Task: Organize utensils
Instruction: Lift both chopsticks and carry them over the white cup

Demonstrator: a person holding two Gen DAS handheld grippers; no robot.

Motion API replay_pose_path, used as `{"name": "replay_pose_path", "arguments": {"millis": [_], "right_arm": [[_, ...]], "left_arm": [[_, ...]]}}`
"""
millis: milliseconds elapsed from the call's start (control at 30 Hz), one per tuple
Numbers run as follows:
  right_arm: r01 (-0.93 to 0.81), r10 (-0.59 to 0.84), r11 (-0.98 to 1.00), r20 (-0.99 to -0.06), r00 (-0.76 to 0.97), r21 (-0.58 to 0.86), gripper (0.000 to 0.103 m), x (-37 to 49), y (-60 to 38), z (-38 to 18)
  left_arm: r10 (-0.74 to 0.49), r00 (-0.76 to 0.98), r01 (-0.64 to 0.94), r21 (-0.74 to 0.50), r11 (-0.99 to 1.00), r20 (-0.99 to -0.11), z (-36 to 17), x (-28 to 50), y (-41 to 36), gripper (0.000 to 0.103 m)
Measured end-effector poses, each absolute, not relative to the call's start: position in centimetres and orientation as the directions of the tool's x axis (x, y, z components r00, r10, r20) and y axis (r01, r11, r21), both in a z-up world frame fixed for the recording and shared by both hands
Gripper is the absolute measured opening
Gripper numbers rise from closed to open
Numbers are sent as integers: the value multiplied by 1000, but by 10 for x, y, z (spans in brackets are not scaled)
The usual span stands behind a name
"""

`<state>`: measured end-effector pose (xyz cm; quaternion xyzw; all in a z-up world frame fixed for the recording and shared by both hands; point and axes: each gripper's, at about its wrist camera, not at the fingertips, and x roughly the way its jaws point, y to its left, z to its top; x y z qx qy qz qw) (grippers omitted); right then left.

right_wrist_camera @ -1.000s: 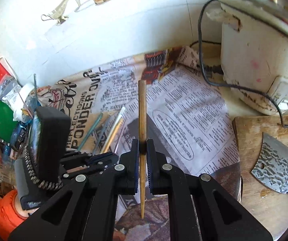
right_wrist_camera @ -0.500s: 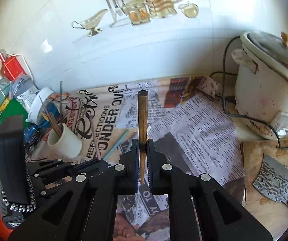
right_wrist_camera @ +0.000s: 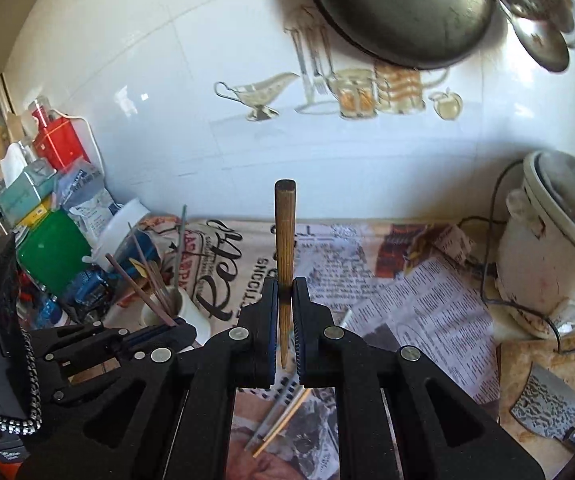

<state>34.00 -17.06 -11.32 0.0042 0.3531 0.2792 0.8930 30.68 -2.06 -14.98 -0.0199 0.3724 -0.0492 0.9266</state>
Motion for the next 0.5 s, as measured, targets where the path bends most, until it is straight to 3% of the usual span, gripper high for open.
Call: {"name": "replay_pose_path", "arguments": {"millis": [500], "right_arm": [[-579, 573, 790, -577, 582, 201, 7, 324, -81, -88]], "left_arm": [[-30, 802, -12, -68, 998, -597, -101, 285, 80, 3]]}}
